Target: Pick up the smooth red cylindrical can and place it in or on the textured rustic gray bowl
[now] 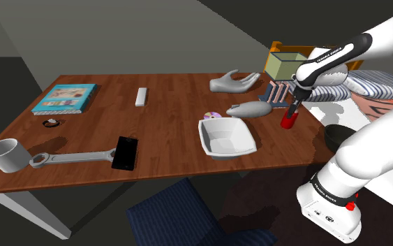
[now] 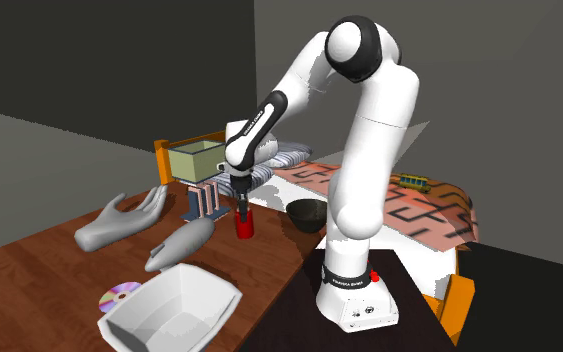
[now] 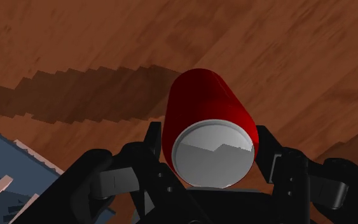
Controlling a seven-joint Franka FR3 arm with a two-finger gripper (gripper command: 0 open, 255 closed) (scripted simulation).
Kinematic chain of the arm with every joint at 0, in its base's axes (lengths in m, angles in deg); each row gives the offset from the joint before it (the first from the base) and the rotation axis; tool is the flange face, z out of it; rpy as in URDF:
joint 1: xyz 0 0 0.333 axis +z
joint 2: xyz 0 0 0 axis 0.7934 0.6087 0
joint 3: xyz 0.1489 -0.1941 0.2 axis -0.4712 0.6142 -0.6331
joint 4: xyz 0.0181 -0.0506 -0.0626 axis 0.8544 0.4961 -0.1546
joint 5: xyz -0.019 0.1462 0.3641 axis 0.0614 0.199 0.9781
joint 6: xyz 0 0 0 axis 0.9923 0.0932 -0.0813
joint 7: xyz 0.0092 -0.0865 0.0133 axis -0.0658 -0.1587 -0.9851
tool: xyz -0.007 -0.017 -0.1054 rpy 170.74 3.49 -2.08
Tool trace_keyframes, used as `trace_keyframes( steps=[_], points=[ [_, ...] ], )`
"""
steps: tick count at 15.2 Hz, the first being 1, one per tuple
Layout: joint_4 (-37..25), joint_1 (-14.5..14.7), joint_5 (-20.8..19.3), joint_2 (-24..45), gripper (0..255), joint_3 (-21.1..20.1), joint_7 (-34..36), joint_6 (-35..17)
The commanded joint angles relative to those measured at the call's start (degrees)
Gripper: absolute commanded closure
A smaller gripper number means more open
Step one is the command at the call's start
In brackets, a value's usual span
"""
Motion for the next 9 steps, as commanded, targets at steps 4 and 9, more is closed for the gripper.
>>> trace_keyframes(
  steps=[4,9],
  points=[
    [-1.4,-1.0,-1.8,-3.8,255,-1.2,1.5,4.9],
    [-3.0,-1.7,-2.9,-7.3,255,-2.5,2.6,9.8]
  ],
)
